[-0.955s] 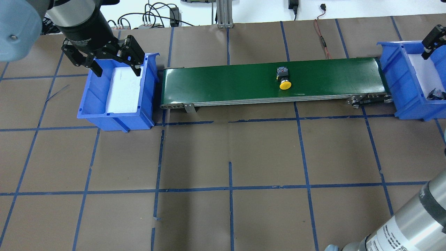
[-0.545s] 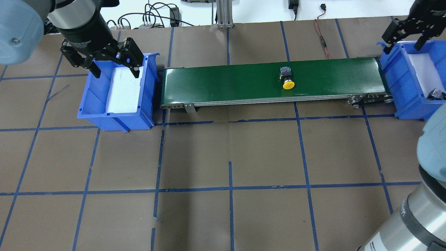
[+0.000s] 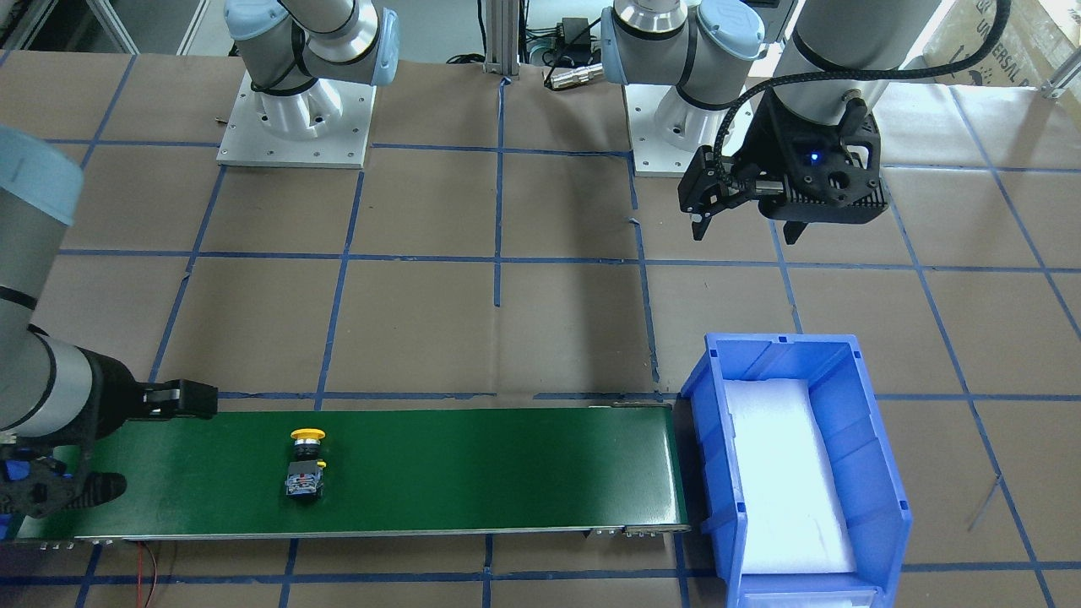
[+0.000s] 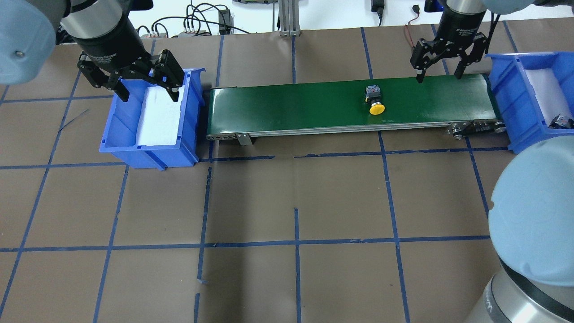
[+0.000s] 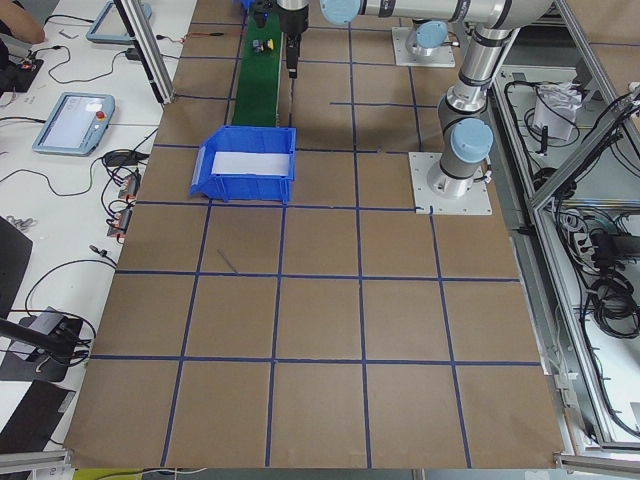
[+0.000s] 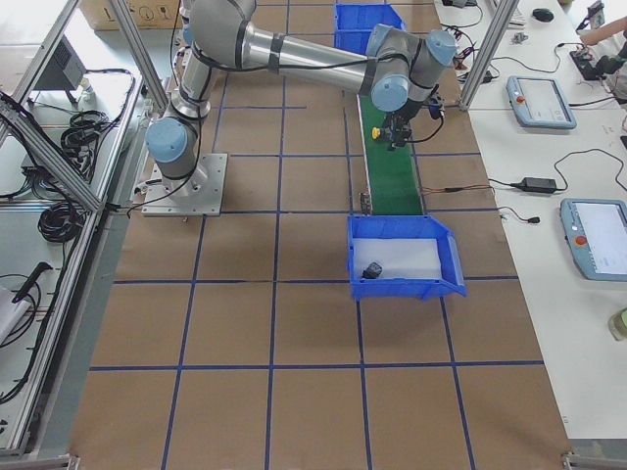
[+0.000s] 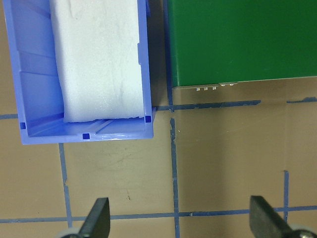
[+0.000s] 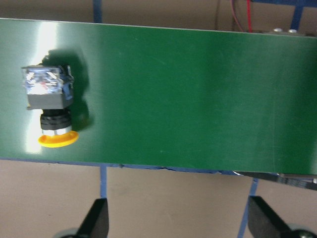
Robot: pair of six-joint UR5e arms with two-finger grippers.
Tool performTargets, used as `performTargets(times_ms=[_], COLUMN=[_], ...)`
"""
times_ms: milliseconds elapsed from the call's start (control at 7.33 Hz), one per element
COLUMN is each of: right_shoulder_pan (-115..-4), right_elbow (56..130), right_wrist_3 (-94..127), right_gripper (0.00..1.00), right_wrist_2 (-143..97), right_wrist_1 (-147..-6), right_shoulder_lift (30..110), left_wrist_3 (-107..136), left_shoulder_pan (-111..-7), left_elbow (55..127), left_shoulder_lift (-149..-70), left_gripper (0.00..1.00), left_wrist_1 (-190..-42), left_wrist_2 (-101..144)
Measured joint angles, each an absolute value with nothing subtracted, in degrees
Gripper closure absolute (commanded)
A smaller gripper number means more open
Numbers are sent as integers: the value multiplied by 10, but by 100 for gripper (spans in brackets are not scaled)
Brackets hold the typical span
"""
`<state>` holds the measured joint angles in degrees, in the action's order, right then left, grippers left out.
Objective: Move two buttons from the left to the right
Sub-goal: 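Move the right gripper back over the conveyor to the yellow button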
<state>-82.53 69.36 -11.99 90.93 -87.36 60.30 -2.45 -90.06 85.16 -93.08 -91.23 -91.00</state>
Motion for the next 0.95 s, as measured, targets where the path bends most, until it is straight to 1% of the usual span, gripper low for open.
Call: performTargets(times_ms=[273, 955], right_shoulder_pan=[-838, -882], right_elbow=[696, 699], right_wrist_3=[-95, -13], right_gripper=[0, 1], right_wrist_2=[873, 869], right_wrist_1=[-903, -978], right_shoulder_lift=[596, 538], left_wrist_3=[-25, -25], left_shoulder_pan=[-901, -900], left_elbow=[852, 852], left_shoulder_lift=[-930, -930], left_gripper=[0, 0], left_wrist_1=[-912, -913], left_wrist_2=[-910, -910])
